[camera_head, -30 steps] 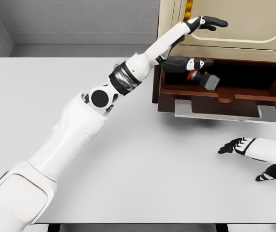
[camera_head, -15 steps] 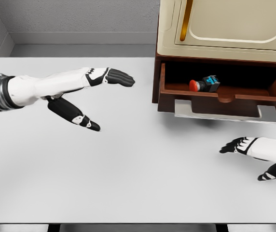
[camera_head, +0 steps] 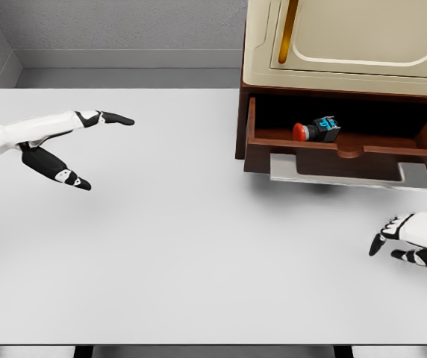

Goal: Put the switch into the drawer with left arm, and close the drawer with right arm

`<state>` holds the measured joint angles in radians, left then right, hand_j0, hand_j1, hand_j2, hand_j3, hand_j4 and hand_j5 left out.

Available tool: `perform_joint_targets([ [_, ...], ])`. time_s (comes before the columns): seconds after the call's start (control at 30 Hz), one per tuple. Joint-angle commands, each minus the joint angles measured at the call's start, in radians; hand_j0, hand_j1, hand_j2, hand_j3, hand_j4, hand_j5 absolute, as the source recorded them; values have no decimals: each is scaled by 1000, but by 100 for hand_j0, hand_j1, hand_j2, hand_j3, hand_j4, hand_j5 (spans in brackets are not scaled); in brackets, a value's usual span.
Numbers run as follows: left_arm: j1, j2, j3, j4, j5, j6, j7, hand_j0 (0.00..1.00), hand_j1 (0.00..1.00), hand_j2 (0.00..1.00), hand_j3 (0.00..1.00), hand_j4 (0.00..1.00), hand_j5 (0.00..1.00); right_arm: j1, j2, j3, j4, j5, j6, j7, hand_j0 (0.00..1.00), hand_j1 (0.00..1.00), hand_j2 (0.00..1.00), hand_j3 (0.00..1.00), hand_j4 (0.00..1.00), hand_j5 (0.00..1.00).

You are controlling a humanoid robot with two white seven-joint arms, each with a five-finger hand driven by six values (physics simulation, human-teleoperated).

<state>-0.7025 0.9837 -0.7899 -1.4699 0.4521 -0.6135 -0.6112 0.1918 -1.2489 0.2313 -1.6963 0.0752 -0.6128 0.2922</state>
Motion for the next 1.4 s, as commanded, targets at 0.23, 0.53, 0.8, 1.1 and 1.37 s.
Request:
perform_joint_targets([
  [0.23,3,-23,11,-23,11,3,0,100,100,100,100,100,100,60,-168,0,-8,-9,2,-235,14,14,14,14,14,14],
  [0.53,6,-17,8,-79,19,3,0,100,100,100,100,100,100,87,-164,0,-22,-9,2,-238,14,14,14,14,14,14],
  [0.8,-2,-25,11,-79,40,3,0,100,100,100,100,100,100,89,-188,-6,-23,-11,2,-237,15,15,15,15,15,15],
  [1.1,-6,-28,14,-69,66,3,0,100,100,100,100,100,100,15,-188,-9,-23,-11,2,-238,15,15,15,15,15,15],
  [1.37,-26,-37,5,-58,74,3,0,100,100,100,100,100,100,-46,-161,-9,-19,-12,2,-208,15,15,15,15,15,15],
])
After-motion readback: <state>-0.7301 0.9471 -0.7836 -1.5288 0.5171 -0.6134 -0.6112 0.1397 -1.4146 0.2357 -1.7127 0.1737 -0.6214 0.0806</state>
